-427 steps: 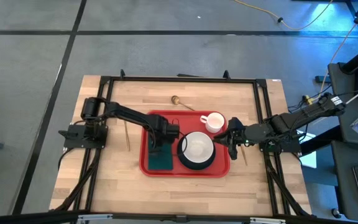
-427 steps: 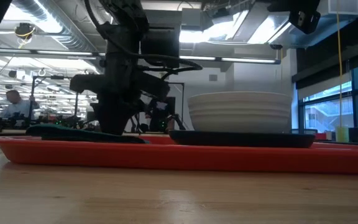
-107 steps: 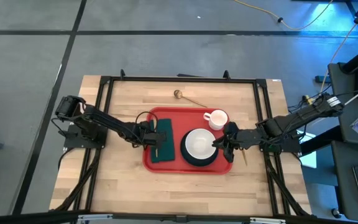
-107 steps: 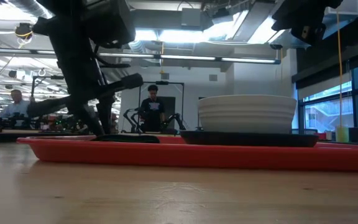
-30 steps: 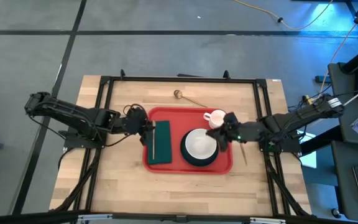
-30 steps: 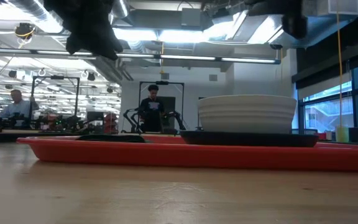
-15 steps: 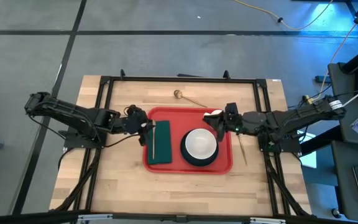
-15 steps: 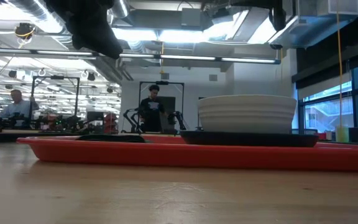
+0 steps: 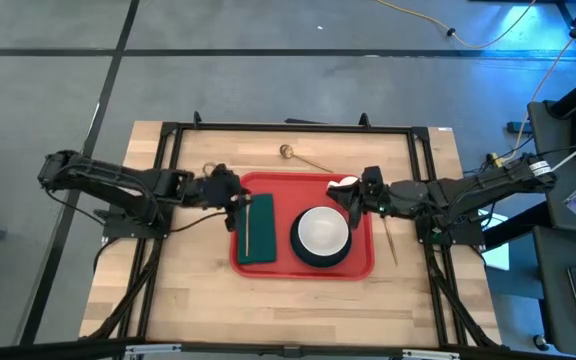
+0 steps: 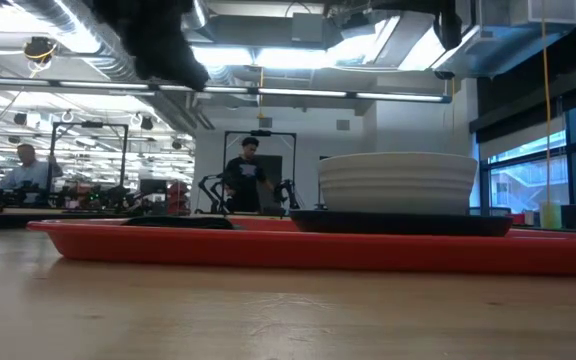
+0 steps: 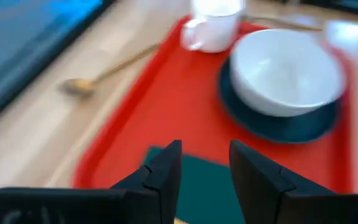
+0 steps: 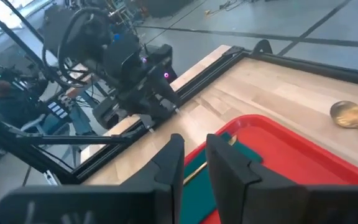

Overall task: Set up tray
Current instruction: Put the gold spoon on the dark green napkin to the right of the gold knife

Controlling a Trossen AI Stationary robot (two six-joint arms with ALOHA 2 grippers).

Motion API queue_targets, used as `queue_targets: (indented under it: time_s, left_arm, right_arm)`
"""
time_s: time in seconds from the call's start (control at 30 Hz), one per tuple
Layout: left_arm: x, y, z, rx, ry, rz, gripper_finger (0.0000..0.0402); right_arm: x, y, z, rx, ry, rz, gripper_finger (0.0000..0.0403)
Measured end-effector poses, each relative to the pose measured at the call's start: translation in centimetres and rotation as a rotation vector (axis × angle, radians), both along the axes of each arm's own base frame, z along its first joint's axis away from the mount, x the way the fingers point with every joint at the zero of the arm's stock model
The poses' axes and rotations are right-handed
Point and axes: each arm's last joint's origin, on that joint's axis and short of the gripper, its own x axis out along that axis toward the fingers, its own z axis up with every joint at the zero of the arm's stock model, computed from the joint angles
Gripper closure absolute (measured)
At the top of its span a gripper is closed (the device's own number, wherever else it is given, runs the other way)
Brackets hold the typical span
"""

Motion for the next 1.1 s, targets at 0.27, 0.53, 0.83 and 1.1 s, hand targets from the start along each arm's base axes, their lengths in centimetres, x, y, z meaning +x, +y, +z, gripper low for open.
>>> queue_targets:
  time_s: [0.27,0.53,0.83,1.1]
  left_arm:
    - [2.2,5.7,3.4,0.012,-0.039,-0.123,0.0274]
    - [6.3,11.2,4.9,0.166,0.154,-0.286,0.0274]
    - [11.8,15.3,2.8,0.368,0.425,-0.457,0.0263]
    - [15.3,17.3,0.0,0.375,0.500,-0.409,0.0252]
  right_arm:
    - [0.0,0.0,0.0,-0.038,0.011,0.009,0.0332]
    - [0.0,0.0,-0.1,-0.040,0.020,0.009,0.0332]
    - [-0.3,-0.1,-1.0,-0.008,0.103,-0.001,0.0332]
    - [-0.8,0.0,-2.3,0.074,0.228,0.017,0.0332]
